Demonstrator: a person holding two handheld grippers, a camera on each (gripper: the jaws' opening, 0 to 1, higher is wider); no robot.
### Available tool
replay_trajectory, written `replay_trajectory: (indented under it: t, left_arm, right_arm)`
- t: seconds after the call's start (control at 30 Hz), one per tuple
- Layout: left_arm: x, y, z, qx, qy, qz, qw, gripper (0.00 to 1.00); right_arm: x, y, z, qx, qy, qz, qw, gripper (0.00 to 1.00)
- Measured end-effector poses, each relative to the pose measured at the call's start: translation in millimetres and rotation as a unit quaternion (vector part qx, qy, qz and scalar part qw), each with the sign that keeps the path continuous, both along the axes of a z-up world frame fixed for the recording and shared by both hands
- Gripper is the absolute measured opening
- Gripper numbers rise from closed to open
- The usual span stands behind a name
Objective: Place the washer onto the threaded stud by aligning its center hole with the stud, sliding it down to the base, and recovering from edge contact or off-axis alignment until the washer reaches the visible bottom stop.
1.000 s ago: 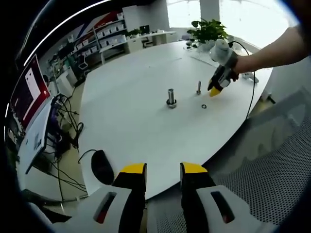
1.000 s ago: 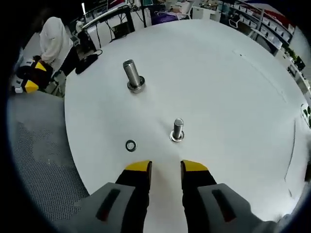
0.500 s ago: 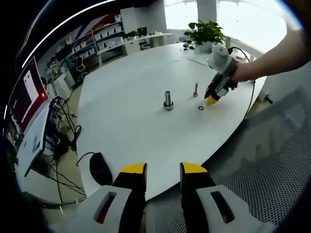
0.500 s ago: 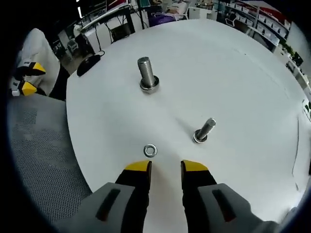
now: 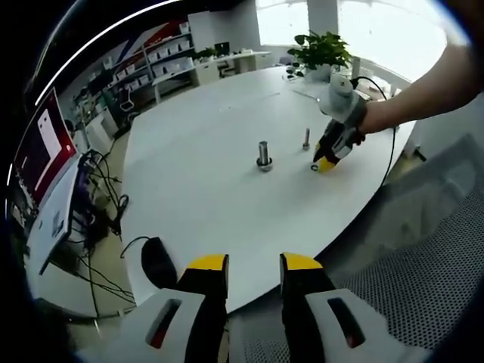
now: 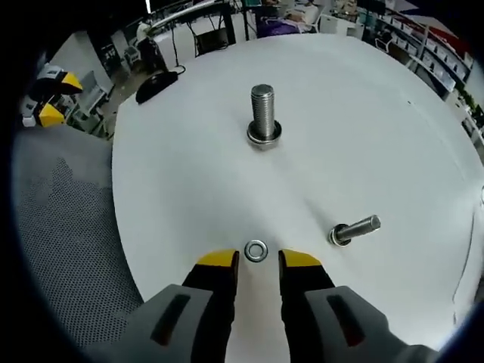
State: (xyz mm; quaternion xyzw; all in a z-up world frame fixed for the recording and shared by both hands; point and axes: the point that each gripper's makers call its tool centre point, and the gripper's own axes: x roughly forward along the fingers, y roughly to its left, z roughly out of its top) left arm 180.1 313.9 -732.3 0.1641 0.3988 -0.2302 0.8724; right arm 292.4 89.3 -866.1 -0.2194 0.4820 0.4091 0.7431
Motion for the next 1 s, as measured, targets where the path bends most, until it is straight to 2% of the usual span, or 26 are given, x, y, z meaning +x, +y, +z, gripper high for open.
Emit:
replay_trajectory:
  t: [0.1,0.17,0.23,0.37,1.0]
  left_arm:
    - [1.2,1.7,-0.5,0.003,0.000,0.004,1.0000,0.25]
    - [1.3,3.3,-1.2,0.004,0.001,0.008,1.0000,0.25]
    - [1.2,4.4,-1.9,0.006,0.003,0.011,0.9999,0.25]
    - [1.1,5.3,-2.8,0.011,0.005,0.013,0.9999,0.25]
    - [-1.2,5.0,-4.9,0.011,0.010,0.008,0.9998,0.25]
  right_arm:
    - [-0.1,0.0,-1.1,-0.024,-0.024,0.062,0.9975,0.23]
    - [0.2,-0.1,-1.7,-0.029,-0.035,0.079,0.9958,0.21]
    - [-2.0,1.2,-2.1,-0.025,-0.030,0.080,0.9960,0.20]
    - [-6.0,4.6,-2.3,-0.036,-0.033,0.117,0.9919,0.16]
    - [-5.4,8.3,-1.4,-0.022,-0.020,0.112,0.9933,0.15]
